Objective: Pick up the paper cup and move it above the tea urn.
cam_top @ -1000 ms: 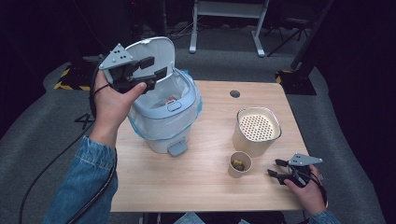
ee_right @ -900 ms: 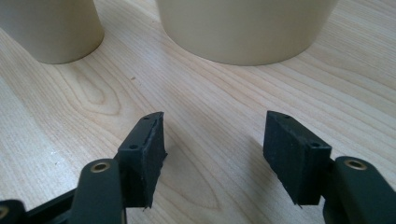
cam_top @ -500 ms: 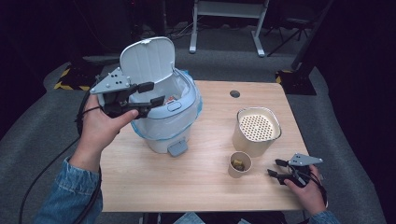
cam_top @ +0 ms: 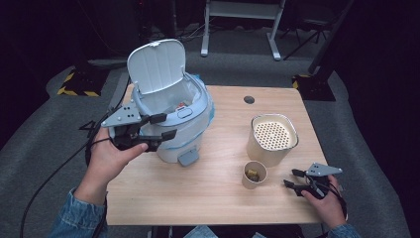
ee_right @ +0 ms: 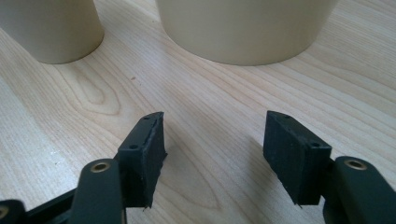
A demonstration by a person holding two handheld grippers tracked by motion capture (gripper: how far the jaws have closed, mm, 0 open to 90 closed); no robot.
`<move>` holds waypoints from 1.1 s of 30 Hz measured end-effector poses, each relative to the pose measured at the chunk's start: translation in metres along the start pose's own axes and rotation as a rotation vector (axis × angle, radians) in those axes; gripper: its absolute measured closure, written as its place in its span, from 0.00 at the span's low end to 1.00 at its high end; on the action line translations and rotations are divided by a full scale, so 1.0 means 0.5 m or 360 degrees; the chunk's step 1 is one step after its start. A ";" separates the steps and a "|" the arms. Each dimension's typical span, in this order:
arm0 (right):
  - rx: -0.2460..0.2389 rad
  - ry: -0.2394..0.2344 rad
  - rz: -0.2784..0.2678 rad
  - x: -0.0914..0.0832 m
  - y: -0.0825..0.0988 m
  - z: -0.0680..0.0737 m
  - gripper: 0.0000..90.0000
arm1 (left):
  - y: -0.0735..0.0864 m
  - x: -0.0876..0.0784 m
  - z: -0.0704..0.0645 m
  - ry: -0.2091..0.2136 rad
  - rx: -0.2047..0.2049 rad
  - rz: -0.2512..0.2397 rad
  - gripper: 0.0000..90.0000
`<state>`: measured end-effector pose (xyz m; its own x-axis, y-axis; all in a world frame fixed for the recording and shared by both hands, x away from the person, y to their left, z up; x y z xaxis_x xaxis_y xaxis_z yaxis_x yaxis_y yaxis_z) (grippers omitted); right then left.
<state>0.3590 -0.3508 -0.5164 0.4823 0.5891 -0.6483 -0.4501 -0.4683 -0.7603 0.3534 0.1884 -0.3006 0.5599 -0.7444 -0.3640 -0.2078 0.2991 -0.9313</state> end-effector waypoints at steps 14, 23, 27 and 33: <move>-0.0005 -0.0013 0.0006 0.000 0.000 0.000 0.42 | 0.120 0.033 -0.036 0.0061 -0.0048 0.0101 0.45; 0.0013 0.0012 0.0015 0.001 -0.001 0.008 0.37 | 0.195 0.065 -0.033 0.0068 -0.0101 0.0171 0.42; 0.0012 0.0008 0.0017 0.003 -0.001 0.011 0.34 | 0.223 0.083 -0.037 0.0103 -0.0148 0.0222 0.41; 0.0021 0.0015 0.0019 0.002 0.000 0.013 0.34 | 0.266 0.117 -0.039 0.0118 -0.0183 0.0340 0.41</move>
Point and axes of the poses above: each handheld gripper's, and its own axes: x roughly forward along the jaws, y roughly out of its underside, z roughly to its left, the point moved 2 cm from there along x, roughly forward along the jaws, and after that the axes turned 4 degrees about -y, right-handed, at the moved point
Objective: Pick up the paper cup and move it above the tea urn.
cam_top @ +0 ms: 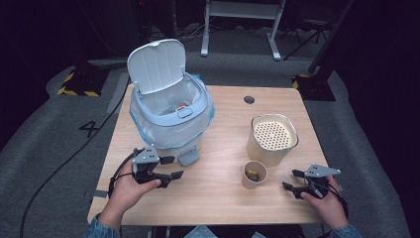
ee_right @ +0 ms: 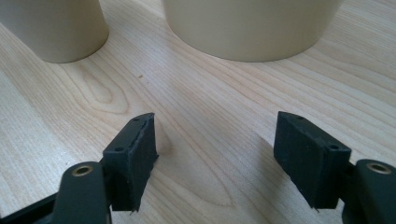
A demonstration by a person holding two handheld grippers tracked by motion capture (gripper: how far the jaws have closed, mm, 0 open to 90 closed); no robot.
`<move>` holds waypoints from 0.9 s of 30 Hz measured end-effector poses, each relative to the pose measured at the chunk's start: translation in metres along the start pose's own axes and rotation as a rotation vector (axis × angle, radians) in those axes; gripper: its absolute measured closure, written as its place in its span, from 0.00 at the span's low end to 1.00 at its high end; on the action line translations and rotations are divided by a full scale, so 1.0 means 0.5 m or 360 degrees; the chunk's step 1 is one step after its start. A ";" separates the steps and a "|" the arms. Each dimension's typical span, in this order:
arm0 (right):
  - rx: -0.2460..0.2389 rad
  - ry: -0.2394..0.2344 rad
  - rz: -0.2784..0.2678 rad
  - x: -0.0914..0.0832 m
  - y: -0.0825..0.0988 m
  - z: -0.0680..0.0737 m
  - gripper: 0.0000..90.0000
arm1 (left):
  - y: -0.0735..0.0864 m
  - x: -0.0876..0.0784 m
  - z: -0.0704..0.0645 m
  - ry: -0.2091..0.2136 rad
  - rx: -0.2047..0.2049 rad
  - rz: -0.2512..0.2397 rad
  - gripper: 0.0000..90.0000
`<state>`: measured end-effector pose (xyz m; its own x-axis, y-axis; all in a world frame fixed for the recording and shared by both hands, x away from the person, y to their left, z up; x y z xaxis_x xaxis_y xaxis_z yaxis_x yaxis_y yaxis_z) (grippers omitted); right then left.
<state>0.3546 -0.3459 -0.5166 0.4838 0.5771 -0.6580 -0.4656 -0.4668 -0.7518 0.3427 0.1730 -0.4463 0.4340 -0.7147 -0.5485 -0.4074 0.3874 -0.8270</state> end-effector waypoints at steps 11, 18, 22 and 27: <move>0.0026 -0.0008 0.0043 -0.012 0.002 0.001 0.34 | 0.073 0.054 0.002 -0.0079 0.0024 0.0265 0.38; 0.0007 -0.0036 0.0042 -0.017 -0.011 0.018 0.31 | 0.099 0.071 0.003 -0.0137 0.0071 0.0403 0.35; -0.0027 -0.0062 0.0046 -0.014 -0.017 0.028 0.29 | 0.105 0.081 0.003 -0.0165 0.0104 0.0413 0.32; -0.0045 -0.0089 0.0033 -0.013 -0.024 0.039 0.27 | 0.110 0.097 0.002 -0.0184 0.0154 0.0344 0.23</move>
Point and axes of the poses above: each handheld gripper's, and its own axes: x roughly forward along the jaws, y roughly out of its underside, z roughly to its left, the point moved 2 cm from there along x, roughly forward along the jaws, and after that the axes turned 4 degrees about -y, right-handed, at the moved point
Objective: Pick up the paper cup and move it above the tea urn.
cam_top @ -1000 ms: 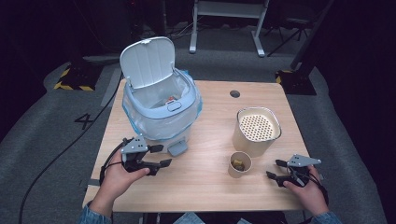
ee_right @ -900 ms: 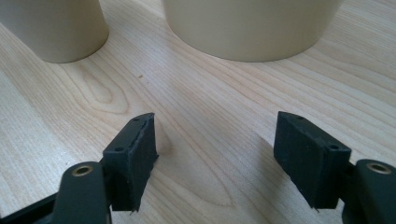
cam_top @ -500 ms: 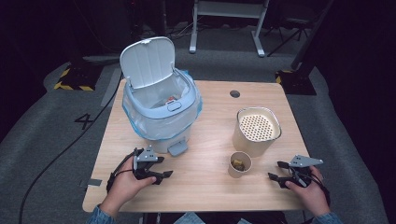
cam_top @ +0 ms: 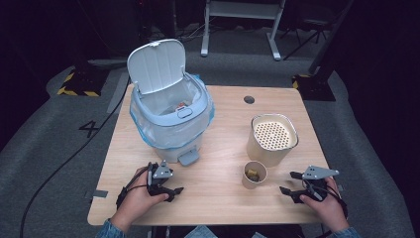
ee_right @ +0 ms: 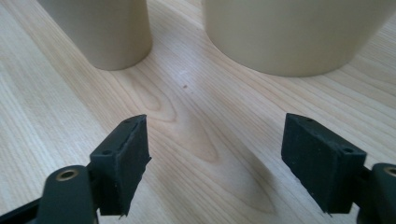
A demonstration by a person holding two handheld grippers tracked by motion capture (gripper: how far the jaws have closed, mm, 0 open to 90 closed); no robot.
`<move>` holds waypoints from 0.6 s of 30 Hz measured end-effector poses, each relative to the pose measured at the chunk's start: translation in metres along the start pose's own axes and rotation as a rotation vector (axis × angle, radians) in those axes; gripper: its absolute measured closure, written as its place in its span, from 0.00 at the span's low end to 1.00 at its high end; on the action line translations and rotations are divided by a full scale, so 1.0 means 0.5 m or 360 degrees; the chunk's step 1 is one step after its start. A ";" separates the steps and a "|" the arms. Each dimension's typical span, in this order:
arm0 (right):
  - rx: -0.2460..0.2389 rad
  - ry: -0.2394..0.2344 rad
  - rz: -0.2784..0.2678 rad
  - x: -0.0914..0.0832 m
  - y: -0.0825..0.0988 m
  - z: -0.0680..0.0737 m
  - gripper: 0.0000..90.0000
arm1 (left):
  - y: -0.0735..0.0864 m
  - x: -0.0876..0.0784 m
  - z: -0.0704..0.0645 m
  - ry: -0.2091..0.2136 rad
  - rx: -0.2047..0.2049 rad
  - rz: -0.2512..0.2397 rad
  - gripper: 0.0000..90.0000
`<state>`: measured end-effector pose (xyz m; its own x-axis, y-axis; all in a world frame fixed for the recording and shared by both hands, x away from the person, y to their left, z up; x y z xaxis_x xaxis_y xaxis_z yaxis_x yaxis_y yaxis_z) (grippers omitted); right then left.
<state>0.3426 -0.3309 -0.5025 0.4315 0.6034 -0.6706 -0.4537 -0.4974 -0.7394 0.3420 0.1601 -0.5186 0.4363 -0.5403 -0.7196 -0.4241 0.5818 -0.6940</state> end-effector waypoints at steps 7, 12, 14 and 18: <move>0.0008 -0.0052 -0.0025 0.002 -0.005 0.008 0.23 | -0.004 0.004 0.002 -0.0023 -0.0018 0.0007 0.19; 0.0011 -0.0057 -0.0036 0.000 -0.009 0.011 0.22 | -0.004 0.005 0.002 -0.0022 -0.0029 0.0002 0.18; 0.0013 -0.0070 -0.0045 -0.002 -0.012 0.014 0.22 | -0.004 0.005 0.003 -0.0016 -0.0030 0.0003 0.18; 0.0000 -0.0100 -0.0065 -0.008 -0.024 0.023 0.19 | -0.005 0.005 0.001 -0.0029 -0.0020 0.0008 0.17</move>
Point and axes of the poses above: each handheld gripper's, and its own axes: x roughly forward along the jaws, y roughly out of its underside, z roughly to its left, the point moved 2 cm from there along x, roughly forward along the jaws, and after that the axes turned 4 degrees about -y, right-handed, at the moved point
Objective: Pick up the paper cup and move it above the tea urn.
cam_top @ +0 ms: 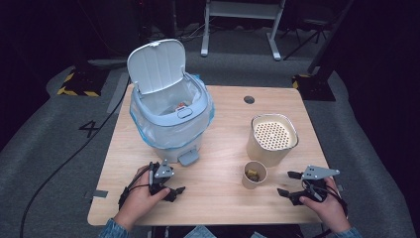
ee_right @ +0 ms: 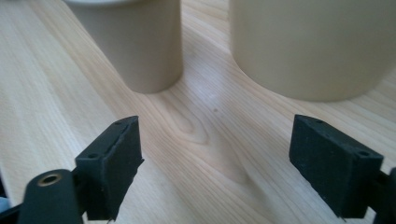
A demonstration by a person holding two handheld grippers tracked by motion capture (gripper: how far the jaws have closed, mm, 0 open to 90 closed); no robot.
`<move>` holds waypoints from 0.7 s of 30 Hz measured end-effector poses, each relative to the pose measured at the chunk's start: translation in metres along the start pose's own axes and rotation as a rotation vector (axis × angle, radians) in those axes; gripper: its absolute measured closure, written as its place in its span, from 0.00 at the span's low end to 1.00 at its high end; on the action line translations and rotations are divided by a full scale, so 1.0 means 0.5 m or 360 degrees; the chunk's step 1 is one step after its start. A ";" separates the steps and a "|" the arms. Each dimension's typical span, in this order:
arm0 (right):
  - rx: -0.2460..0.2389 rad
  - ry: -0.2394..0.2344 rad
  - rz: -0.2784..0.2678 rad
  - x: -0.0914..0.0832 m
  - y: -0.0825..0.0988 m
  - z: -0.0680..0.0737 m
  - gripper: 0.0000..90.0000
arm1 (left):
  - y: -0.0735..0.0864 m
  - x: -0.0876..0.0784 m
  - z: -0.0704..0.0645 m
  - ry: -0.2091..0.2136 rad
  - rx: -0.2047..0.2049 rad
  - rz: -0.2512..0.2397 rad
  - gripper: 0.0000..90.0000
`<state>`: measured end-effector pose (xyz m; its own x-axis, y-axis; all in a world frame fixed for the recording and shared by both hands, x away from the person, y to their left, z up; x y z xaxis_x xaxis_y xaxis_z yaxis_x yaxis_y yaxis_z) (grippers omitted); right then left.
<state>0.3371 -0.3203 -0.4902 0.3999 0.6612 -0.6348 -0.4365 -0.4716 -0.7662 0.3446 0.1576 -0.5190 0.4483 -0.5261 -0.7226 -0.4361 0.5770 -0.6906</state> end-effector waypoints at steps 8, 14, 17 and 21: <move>-0.0079 -0.0094 -0.0032 0.009 -0.033 0.030 0.19 | 0.000 0.000 0.000 -0.0004 0.0001 0.0002 0.17; -0.0115 -0.0147 -0.0050 0.027 -0.052 0.048 0.19 | 0.000 0.000 0.000 -0.0004 0.0001 0.0002 0.17; -0.0121 -0.0159 -0.0060 0.048 -0.063 0.056 0.19 | 0.000 0.000 0.000 -0.0003 -0.0001 0.0002 0.17; -0.0125 -0.0164 -0.0072 0.073 -0.068 0.060 0.20 | 0.000 0.000 0.000 -0.0001 -0.0006 0.0000 0.16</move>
<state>0.3424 -0.2627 -0.4840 0.3312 0.7374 -0.5887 -0.3539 -0.4813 -0.8020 0.3445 0.1577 -0.5190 0.4489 -0.5257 -0.7226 -0.4388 0.5747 -0.6908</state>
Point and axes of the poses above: each handheld gripper's, and its own axes: x roughly forward along the jaws, y roughly out of its underside, z roughly to its left, the point moved 2 cm from there along x, roughly forward along the jaws, and after that the axes turned 4 degrees about -y, right-handed, at the moved point
